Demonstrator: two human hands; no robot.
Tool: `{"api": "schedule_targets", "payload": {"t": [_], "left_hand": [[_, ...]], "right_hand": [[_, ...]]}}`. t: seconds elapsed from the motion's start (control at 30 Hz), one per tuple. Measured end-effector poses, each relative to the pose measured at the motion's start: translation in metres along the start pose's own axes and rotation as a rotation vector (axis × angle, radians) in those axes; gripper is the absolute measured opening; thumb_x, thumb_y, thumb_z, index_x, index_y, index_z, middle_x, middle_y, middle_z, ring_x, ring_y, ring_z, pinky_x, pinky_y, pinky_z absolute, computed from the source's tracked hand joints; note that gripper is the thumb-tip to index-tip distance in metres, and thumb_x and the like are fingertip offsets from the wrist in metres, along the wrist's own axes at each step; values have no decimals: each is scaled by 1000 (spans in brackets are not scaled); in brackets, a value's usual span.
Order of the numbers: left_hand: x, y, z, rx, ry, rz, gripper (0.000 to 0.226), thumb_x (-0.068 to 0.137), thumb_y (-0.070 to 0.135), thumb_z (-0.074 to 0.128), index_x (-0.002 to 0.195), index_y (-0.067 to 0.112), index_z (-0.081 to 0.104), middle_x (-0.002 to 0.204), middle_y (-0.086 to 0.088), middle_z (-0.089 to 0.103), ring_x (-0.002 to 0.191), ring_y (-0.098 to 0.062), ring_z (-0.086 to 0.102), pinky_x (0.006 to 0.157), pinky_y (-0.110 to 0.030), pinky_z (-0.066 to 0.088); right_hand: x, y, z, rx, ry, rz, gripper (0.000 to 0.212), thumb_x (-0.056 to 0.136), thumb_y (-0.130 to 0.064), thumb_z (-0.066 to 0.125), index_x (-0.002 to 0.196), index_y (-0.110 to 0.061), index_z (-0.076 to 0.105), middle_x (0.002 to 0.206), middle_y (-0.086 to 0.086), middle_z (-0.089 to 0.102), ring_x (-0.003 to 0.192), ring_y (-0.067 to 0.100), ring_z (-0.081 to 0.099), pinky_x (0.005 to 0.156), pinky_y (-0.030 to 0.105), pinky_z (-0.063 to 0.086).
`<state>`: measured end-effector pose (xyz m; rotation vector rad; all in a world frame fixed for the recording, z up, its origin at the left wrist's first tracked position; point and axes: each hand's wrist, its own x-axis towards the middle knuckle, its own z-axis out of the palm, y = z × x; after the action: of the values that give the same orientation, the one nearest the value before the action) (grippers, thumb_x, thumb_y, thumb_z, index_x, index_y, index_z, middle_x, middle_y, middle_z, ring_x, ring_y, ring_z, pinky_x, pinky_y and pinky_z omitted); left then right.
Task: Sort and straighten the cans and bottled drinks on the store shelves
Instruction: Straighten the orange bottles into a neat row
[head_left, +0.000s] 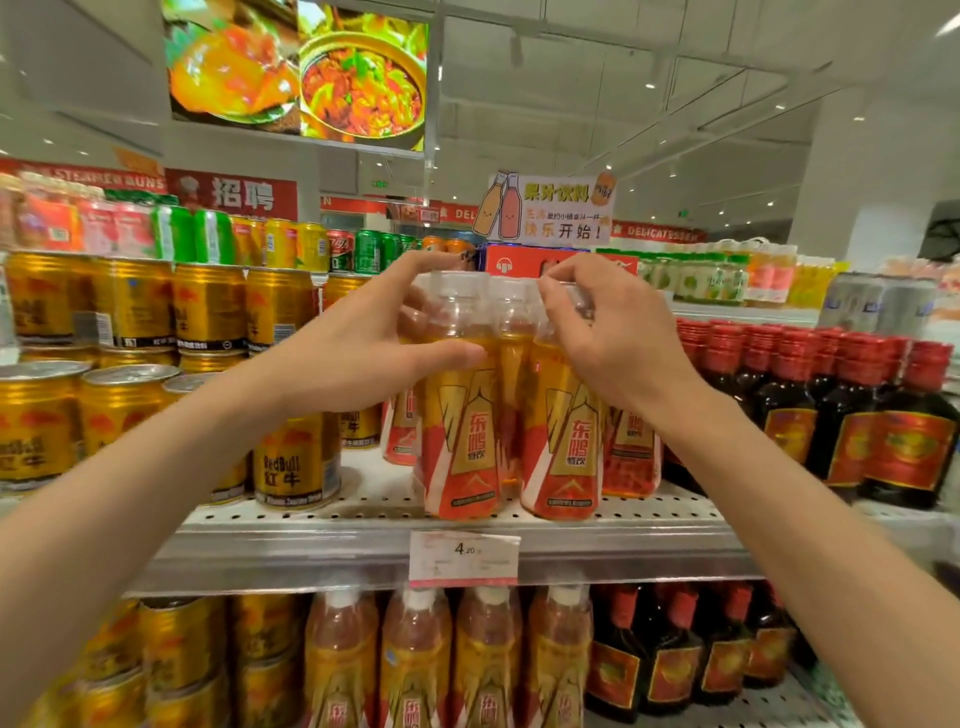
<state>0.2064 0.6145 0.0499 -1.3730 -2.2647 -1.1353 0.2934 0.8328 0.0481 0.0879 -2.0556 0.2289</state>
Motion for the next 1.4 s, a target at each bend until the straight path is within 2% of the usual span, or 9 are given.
{"api": "schedule_targets", "payload": {"t": [0.17,0.3,0.47,0.73,0.93,1.1,1.17,1.3,1.4], "left_hand": [[3,-14,-16,-30,-60,-21,77,83,46,73,148,49,31,126,12,57,108,1,59,81,-17,46],[3,-22,-19,2,-55,-20,80,84,50,72,150,49,27,140,9,50,116,-8,58,93,-29,49],[3,-26,-12,82,74,3,86,76,61,73,150,45,32,117,15,53,102,1,56,72,-11,40],[-3,-37,-17,2,21,25,85,76,62,66,150,53,25,133,11,54,117,-5,57,89,-26,46],[-2,-32,-17,75,48,59,81,85,50,69,153,41,27,140,11,45,123,-7,49,91,-25,46],[5,-27,-14,152,76,88,77,86,50,71,151,39,30,155,5,36,136,-15,38,111,-46,40],[6,-27,-12,127,66,102,74,86,50,71,148,40,34,151,8,39,129,-12,43,105,-39,45],[6,-26,-10,30,57,95,69,86,38,75,146,35,39,135,15,47,102,4,56,70,-8,47],[6,-26,-10,-5,63,100,68,86,35,75,145,36,40,130,19,47,99,7,58,66,-3,49]], "right_hand": [[-1,1,4,-11,27,9,24,103,-33,48,104,-16,64,94,-5,64,85,11,58,71,25,47],[-3,-3,3,10,35,42,24,102,-32,49,106,-15,65,100,-1,67,88,14,60,73,30,48],[-3,-4,4,6,44,58,24,102,-33,48,106,-16,65,100,-4,65,87,12,58,71,28,47],[-4,-6,4,-18,54,64,25,101,-34,47,104,-16,64,99,-4,64,87,8,55,69,8,36],[-2,-11,-7,-54,-60,76,25,103,-36,48,113,-19,62,110,-4,64,98,10,57,82,29,47],[17,-24,-21,-192,-256,123,39,98,-47,53,129,-23,58,126,-6,59,112,10,52,98,34,47],[32,-31,-22,-227,-366,147,50,95,-53,55,135,-24,56,130,-5,59,114,12,55,98,37,49],[60,-42,-20,-303,-602,220,54,92,-54,60,133,-19,58,123,4,69,99,18,68,90,41,57],[73,-43,-16,-307,-682,253,57,88,-53,67,123,-8,66,127,16,67,101,28,71,89,45,58]]}}
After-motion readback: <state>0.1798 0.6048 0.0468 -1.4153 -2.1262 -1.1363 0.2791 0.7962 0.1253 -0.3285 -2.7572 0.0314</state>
